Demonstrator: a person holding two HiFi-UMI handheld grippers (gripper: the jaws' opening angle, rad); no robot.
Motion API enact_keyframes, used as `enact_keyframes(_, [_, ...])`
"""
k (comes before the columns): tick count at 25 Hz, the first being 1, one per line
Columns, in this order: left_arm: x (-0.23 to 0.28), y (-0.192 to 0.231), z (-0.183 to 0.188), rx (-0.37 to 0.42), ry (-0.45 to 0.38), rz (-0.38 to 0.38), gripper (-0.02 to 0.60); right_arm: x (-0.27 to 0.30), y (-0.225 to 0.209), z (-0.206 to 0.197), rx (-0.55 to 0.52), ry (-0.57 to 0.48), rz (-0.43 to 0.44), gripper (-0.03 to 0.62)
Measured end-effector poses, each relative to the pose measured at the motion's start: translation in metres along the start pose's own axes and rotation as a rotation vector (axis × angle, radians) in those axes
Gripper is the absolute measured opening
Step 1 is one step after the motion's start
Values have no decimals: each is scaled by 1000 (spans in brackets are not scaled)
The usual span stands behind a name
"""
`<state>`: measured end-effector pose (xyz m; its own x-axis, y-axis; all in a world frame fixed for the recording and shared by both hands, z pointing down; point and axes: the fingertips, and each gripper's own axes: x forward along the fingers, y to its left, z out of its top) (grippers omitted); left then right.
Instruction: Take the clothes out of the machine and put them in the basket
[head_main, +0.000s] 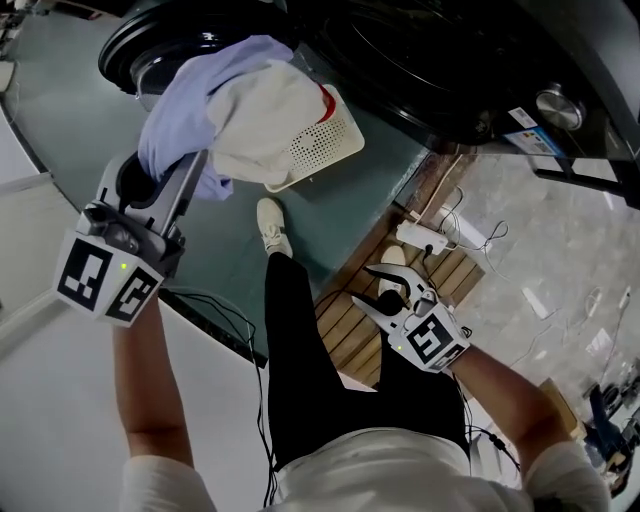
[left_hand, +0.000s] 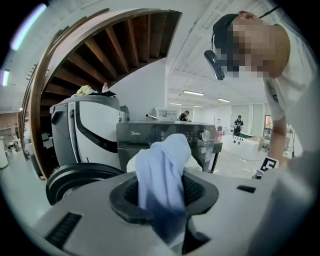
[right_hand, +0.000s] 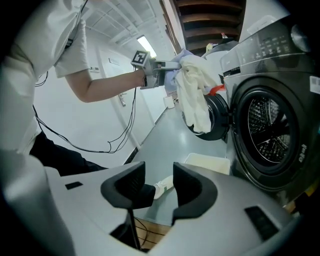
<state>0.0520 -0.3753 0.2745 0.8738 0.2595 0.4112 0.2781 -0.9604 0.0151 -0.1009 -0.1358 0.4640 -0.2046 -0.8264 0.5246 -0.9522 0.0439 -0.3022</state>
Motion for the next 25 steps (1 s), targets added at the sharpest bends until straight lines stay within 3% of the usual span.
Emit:
enact_keyframes(18, [72,-1,-182,-83,169,-102,124,61,-14,2,70,59,-36,180])
enact_keyframes(25, [111,13,-235,-118,222,-148,124,93,-23,7,91,71,-58,181])
